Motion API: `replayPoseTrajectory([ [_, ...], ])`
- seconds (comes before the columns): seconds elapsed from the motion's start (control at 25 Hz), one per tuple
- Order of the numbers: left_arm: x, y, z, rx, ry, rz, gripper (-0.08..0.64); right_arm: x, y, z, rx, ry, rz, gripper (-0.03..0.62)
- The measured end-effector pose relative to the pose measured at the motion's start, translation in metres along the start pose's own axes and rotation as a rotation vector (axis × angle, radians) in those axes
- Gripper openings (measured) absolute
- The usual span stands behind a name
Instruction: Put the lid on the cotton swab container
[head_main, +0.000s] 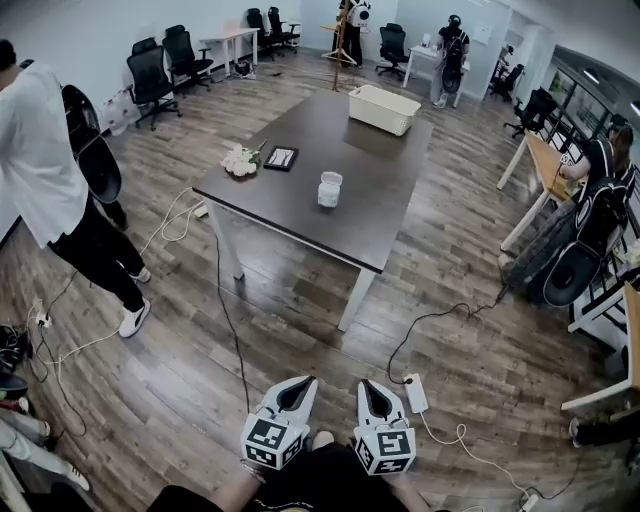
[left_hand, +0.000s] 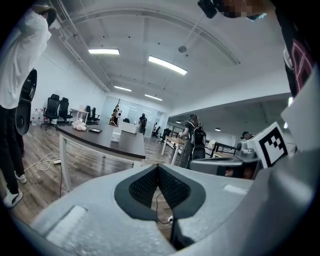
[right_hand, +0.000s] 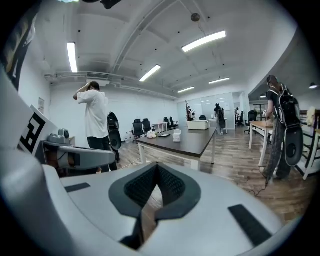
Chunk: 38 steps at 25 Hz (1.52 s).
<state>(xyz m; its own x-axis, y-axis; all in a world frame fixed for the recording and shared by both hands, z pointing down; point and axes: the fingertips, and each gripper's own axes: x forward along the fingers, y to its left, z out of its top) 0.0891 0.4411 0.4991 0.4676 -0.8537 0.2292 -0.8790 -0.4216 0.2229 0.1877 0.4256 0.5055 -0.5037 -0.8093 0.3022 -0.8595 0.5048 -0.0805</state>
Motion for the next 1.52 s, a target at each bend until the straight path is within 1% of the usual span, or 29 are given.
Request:
replayPoseTrajectory([
  [0.32,0.013,0.042,0.015,0.000,-0.003,-0.052,0.008,0.039,0.010,0.012,0.049,-0.015,-0.065,0.008],
  [0.4,0.016,0.055,0.019,-0.010,-0.005,-0.059,0.008,0.050,0.015,0.014,0.053,-0.019,-0.073,0.008],
  [0.56,0.018,0.080,0.022,-0.008,-0.003,-0.069,0.008,0.067,0.027,0.015,0.057,-0.027,-0.086,0.008],
  [0.72,0.016,0.088,0.018,0.002,0.020,-0.088,0.008,0.073,0.035,0.011,0.062,-0.012,-0.086,0.008],
  [0.88,0.024,0.091,0.016,0.004,0.031,-0.094,0.008,0.087,0.033,0.010,0.058,-0.004,-0.072,0.008],
  [1.04,0.040,0.105,0.019,0.008,0.030,-0.067,0.008,0.111,0.025,0.013,0.051,0.003,-0.048,0.008],
  [1.32,0.089,0.135,0.038,-0.021,0.000,0.027,0.008,0.160,-0.011,0.030,0.020,0.015,0.021,0.008],
  [1.52,0.140,0.139,0.054,-0.011,0.006,0.039,0.008,0.200,-0.049,0.047,0.013,0.021,0.056,0.008],
])
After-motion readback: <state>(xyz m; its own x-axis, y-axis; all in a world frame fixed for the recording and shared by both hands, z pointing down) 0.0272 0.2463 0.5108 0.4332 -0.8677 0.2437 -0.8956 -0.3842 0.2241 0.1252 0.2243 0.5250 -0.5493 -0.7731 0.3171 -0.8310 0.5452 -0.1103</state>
